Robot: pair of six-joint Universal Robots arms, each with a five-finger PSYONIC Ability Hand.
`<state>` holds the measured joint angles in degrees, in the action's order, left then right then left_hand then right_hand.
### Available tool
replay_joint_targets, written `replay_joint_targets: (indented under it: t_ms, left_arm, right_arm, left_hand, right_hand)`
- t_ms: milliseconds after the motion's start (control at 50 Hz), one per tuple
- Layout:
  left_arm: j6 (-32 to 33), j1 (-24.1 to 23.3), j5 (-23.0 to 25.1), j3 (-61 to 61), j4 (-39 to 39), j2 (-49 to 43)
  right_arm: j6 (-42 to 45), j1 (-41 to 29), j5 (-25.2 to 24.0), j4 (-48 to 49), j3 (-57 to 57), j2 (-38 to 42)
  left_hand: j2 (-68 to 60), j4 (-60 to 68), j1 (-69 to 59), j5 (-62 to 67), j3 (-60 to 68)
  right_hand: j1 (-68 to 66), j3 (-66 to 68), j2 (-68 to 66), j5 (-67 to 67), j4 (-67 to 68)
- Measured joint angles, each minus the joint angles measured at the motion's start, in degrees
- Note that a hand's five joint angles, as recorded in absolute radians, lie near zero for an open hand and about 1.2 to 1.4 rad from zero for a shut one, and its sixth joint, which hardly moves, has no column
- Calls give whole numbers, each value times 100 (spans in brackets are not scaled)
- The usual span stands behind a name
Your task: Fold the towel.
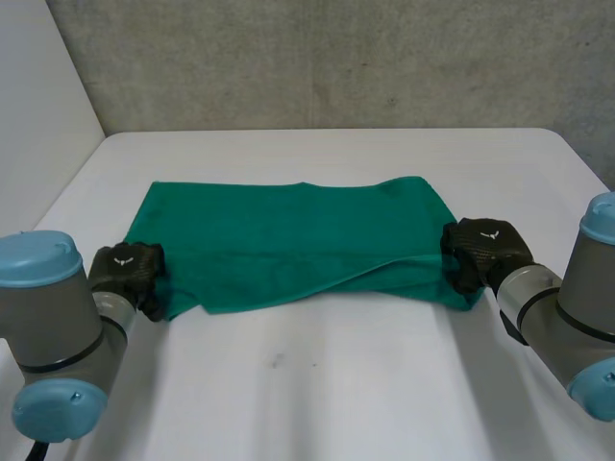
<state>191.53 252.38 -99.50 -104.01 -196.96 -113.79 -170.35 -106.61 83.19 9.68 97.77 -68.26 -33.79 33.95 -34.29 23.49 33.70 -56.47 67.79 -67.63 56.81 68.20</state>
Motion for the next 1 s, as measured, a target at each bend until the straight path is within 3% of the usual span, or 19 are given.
replay_joint_targets:
  t_ms: [300,860,1000]
  left_arm:
    - [-279,19,556,321,253,-442]
    - [-186,230,523,1168,195,-1141]
    - [-112,437,516,1140,207,-1025]
  right_arm:
    - [44,-12,-7,17,66,15]
    - [52,14,-6,16,106,14]
    - [75,26,14,16,85,14]
  left_hand:
    - [13,-50,81,-8,-3]
    - [-493,470,-441,67,489]
    - [-1122,1100,-1121,1006,1102]
  right_hand:
    - [0,0,0,23,0]
    - [0,0,0,26,0]
    - [0,0,0,26,0]
